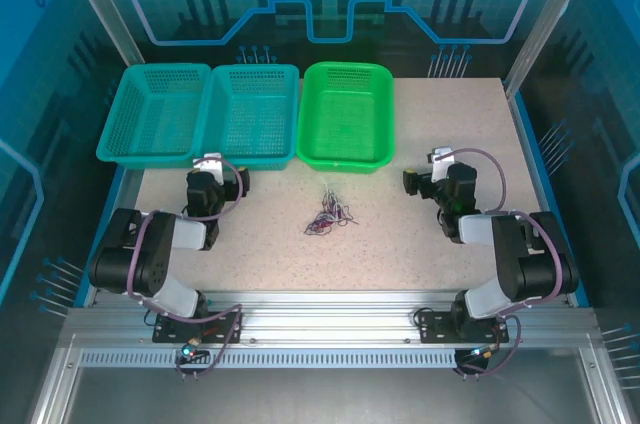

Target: Untangle the cables

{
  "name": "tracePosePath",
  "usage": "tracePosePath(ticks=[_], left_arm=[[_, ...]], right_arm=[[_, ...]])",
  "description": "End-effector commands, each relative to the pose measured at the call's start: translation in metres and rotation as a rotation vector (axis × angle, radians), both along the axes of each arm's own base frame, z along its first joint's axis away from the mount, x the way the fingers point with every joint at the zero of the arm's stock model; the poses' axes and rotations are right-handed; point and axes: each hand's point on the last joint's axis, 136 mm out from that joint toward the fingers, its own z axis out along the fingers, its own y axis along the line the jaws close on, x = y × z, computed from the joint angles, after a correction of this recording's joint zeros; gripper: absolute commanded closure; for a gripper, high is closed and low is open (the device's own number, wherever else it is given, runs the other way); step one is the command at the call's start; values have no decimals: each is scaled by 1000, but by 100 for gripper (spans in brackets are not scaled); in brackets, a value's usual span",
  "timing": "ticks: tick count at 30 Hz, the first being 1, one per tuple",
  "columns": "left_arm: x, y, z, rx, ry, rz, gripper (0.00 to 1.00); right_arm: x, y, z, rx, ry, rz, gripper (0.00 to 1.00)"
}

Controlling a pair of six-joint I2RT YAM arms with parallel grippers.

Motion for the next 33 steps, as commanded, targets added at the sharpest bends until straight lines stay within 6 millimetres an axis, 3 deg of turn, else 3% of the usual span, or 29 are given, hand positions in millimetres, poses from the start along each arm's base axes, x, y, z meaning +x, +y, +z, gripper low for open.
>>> tracePosePath(ticks=[1, 15, 19, 24, 28, 30, 33], left_arm=[[9, 0, 13, -15, -45, -7, 1], [9, 0, 13, -15, -46, -7, 1], [2, 0, 17, -10, -89, -9, 1], [-31, 9, 46, -4, -253, 54, 1], [-51, 6, 85, 1, -316, 78, 1], [-57, 3, 103, -80, -265, 96, 1], [-75, 2, 130, -261, -174, 148, 1]], right_arm=[[5, -1, 8, -2, -22, 5, 0], [5, -2, 9, 12, -22, 11, 0], [3, -9, 25, 13, -14, -30, 0], [-12, -25, 41, 93, 26, -138, 0], [-36, -31, 69, 211, 72, -236, 0], [-51, -27, 86, 314, 115, -273, 0], [-72, -1, 112, 428, 194, -205, 0]])
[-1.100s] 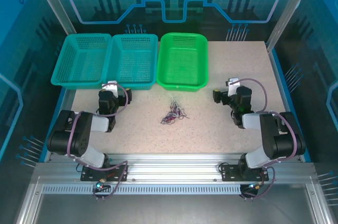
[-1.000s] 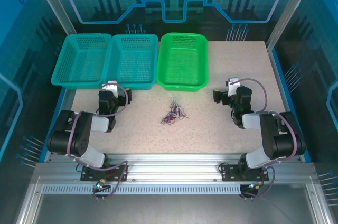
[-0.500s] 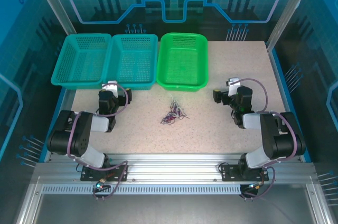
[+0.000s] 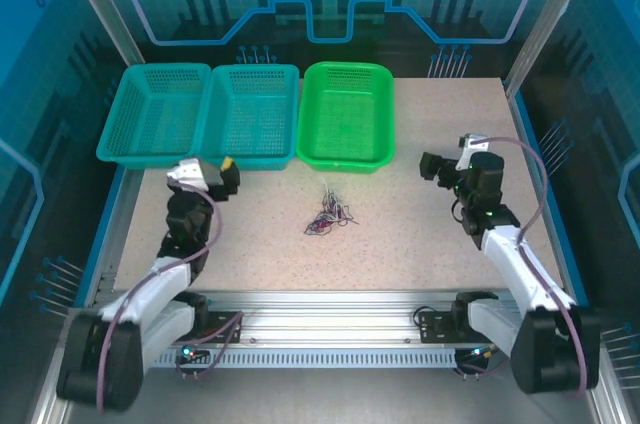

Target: Untangle the cables

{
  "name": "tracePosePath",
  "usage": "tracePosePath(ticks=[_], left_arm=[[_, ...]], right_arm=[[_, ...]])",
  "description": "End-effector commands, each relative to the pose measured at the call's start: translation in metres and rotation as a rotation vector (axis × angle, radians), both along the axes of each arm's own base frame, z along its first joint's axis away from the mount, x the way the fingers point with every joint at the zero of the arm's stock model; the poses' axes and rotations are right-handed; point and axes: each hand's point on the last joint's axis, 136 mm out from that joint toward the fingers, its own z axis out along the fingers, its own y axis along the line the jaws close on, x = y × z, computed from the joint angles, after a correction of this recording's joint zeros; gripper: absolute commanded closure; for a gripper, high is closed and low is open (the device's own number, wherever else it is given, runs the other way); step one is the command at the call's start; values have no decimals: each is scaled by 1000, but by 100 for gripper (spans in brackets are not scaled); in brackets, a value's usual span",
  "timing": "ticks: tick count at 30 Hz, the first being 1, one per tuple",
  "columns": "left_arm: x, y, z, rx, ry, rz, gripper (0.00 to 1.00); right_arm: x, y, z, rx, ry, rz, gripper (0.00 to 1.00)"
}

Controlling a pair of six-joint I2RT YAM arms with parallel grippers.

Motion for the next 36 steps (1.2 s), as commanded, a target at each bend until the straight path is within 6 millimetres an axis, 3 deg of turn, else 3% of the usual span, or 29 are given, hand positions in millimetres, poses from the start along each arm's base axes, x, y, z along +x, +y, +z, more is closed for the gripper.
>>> tracePosePath(ticks=[1, 5, 6, 7, 10, 13, 16, 19, 23, 26, 30, 36], left_arm=[[-23, -1, -1, -231, 192, 25, 1], [-32, -54, 13, -494, 314, -214, 5], [-33, -72, 8, -562, 382, -274, 7], [-33, -88, 6, -607, 439, -323, 8], [-36, -134, -12, -610, 621, -431, 11], [-33, -170, -27, -530, 729, -501, 18], [-26, -197, -46, -533, 784, -546, 22], [-17, -214, -64, -576, 826, -564, 25], [-1, -230, -78, -602, 840, -563, 25], [14, -239, -91, -631, 875, -517, 23], [29, -255, -105, -648, 922, -482, 22], [35, -267, -129, -638, 959, -433, 27]], right_arm=[[-34, 30, 4, 196, 184, 52, 0], [-57, 84, 11, 255, 322, 211, 0], [-63, 98, 6, 260, 371, 245, 0], [-64, 115, 14, 267, 385, 291, 0], [-70, 173, 6, 244, 471, 419, 0], [-71, 220, -17, 161, 546, 461, 0], [-66, 251, -54, 68, 599, 454, 0], [-55, 265, -94, 30, 633, 439, 0], [-47, 273, -129, -65, 615, 470, 3], [-51, 274, -149, -103, 619, 521, 20], [-62, 273, -159, -119, 601, 597, 50], [-76, 277, -155, -102, 570, 697, 62]])
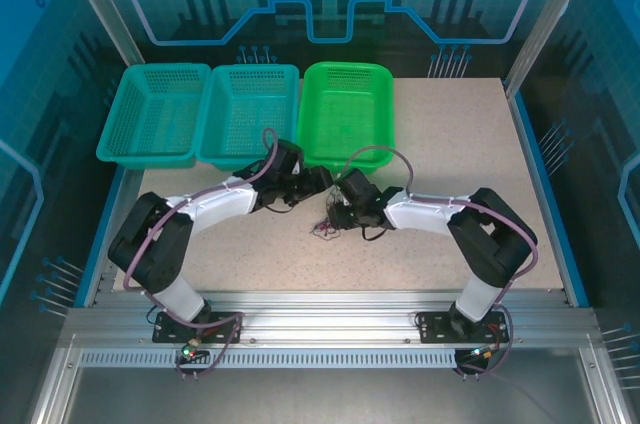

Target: Untangle the cables

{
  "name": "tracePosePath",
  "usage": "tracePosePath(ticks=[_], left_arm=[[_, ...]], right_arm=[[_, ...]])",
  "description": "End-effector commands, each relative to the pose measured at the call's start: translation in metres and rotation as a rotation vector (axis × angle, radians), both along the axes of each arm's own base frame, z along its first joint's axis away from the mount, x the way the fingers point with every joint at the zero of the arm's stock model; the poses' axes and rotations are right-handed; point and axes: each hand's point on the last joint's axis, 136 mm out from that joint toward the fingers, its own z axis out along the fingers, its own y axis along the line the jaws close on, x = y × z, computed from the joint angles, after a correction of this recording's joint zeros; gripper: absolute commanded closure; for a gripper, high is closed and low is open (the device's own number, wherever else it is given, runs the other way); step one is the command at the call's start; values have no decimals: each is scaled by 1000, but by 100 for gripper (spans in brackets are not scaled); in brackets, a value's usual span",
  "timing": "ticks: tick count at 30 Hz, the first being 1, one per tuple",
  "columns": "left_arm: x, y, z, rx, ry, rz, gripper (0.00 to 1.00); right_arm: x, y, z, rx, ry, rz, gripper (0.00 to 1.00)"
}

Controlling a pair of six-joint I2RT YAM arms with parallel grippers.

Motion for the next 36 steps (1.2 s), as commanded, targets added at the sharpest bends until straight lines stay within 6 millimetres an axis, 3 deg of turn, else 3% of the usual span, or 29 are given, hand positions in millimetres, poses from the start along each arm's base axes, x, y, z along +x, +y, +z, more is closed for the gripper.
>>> tracePosePath(ticks=[1, 3, 7, 13, 22, 26, 30, 34, 36], left_arm=[[15, -9, -4, -5, -6, 54, 29], [16, -8, -11, 10, 3, 67, 33], [18, -7, -11, 3, -15, 92, 38], [24, -28, 17, -181, -100, 66, 26], [20, -28, 20, -285, -101, 112, 28], [14, -27, 15, -256, -64, 93, 47], [7, -13, 8, -143, -38, 97, 100], [5, 17, 30, -40, -122, 149, 100], [4, 41, 44, 17, -157, 193, 100]], right_arm=[[-15, 29, 16, 75, -45, 192, 64], [-17, 31, 17, 78, -44, 209, 70], [-27, 31, 11, 77, -33, 244, 70], [-37, 36, 16, 104, -47, 287, 70], [-40, 34, 15, 113, -43, 281, 70], [-39, 31, 15, 107, -47, 266, 70], [-34, 25, 14, 80, -56, 226, 72], [-24, -9, 1, -46, -61, 70, 82], [-21, -36, -8, -86, -36, -36, 89]])
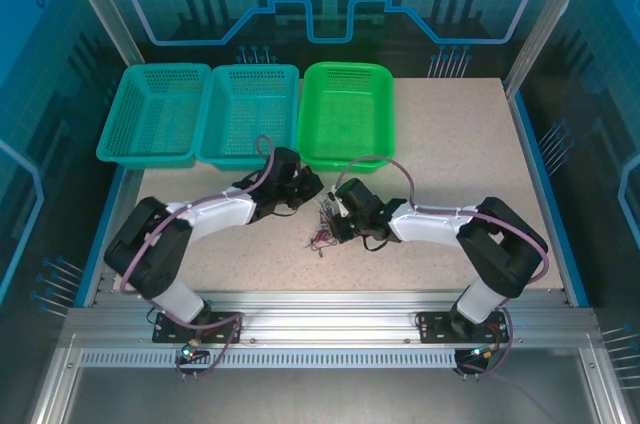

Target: Untangle the cables

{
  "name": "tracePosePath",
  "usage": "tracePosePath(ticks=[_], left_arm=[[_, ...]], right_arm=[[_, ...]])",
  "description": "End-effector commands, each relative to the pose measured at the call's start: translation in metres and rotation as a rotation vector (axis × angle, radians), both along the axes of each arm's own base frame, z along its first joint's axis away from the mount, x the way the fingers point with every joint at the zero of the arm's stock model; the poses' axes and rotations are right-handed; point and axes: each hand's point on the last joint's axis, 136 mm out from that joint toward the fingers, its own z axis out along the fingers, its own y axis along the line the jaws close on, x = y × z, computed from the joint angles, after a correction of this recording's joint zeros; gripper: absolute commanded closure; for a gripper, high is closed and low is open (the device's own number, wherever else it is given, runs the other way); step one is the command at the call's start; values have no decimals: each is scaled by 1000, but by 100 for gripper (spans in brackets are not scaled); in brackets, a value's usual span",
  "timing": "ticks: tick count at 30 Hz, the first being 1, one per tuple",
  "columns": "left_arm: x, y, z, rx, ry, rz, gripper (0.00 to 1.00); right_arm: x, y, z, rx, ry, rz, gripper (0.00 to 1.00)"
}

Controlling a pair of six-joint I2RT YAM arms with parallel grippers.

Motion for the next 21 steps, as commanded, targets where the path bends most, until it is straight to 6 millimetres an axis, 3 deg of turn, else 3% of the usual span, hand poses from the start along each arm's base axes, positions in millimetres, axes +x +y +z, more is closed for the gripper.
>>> tracePosePath(ticks=[1, 6, 9, 13, 16, 21], left_arm=[[2, 43, 34, 125, -84, 81, 100], [-4, 94, 52, 144, -99, 176, 100], [-11, 100, 57, 165, -133, 154, 100], [-19, 83, 49, 138, -139, 67, 100], [-25, 73, 37, 167, -121, 24, 100], [-29, 73, 30, 200, -112, 26, 100]], right_arm=[[1, -59, -18, -131, 36, -222, 89], [-3, -137, -34, -178, 138, -519, 82], [-7, -154, -32, -157, 151, -574, 76], [-8, -134, -19, -84, 179, -480, 67], [-4, -115, 7, -44, 129, -413, 62], [6, -93, 45, 69, 52, -388, 32]])
